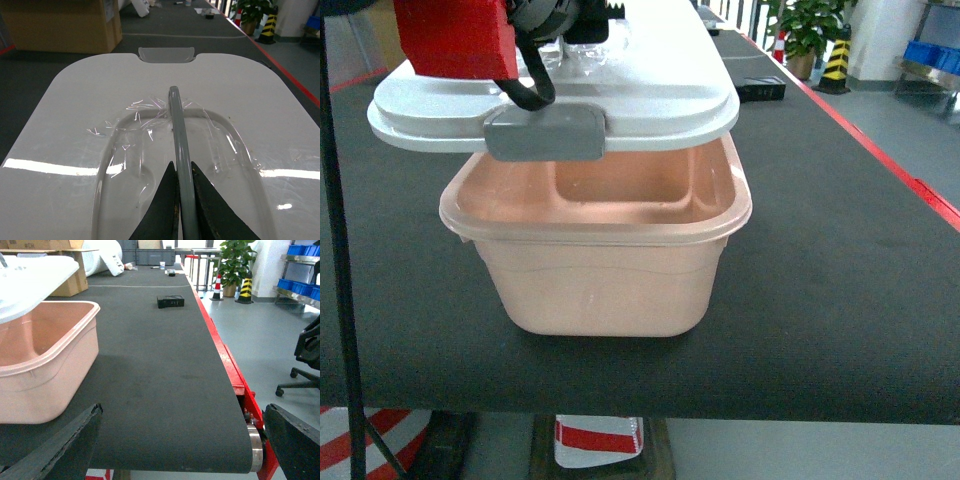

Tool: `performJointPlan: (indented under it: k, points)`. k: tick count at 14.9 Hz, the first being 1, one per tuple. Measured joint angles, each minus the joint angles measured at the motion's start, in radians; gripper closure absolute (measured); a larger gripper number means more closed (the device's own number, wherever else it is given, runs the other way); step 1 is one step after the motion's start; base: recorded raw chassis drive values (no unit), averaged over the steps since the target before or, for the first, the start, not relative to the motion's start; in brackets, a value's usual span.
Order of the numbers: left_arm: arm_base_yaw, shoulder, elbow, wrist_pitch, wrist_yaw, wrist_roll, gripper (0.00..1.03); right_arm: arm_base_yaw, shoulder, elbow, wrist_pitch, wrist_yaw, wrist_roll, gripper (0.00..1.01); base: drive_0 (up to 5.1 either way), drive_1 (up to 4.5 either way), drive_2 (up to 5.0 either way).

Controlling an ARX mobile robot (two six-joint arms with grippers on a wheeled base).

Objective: Pick capacitor and pack into box

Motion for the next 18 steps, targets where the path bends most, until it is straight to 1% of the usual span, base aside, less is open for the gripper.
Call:
performJointPlan:
  k: [3,8,10,11,14,16,17,18]
  points:
    - [-0.008,0.048,0.025,0.009,0.0,-0.01,1.01,0.0,0.0,0.0,0.0,0.0,0.0,0.03,0.0,0.0,0.0]
    - [-0.023,0.128,0.08,-0.011,0.0,-0.027,1.01,0.0,0.0,0.0,0.0,0.0,0.0,0.03,0.0,0.0,0.0]
    - [-0.03,0.185,0.085,-0.029,-0.007,-0.05,1.01,0.0,0.0,0.0,0.0,0.0,0.0,0.03,0.0,0.0,0.0]
    - [-0.037,0.185,0.085,-0.034,-0.009,-0.051,1.01,0.0,0.0,0.0,0.0,0.0,0.0,0.03,0.0,0.0,0.0]
    - [-0.032,0.17,0.063,-0.031,-0.014,-0.05,1.01,0.0,0.0,0.0,0.0,0.0,0.0,0.03,0.0,0.0,0.0]
    - [-0.026,0.16,0.048,-0.014,-0.013,-0.05,0.82,0.0,0.0,0.0,0.0,0.0,0.0,0.03,0.0,0.0,0.0]
    - [-0.026,0.158,0.046,-0.011,-0.013,-0.05,0.81,0.0,0.0,0.0,0.0,0.0,0.0,0.03,0.0,0.0,0.0]
    - [-0.026,0.152,0.042,-0.011,-0.012,-0.05,0.75,0.0,0.0,0.0,0.0,0.0,0.0,0.03,0.0,0.0,0.0]
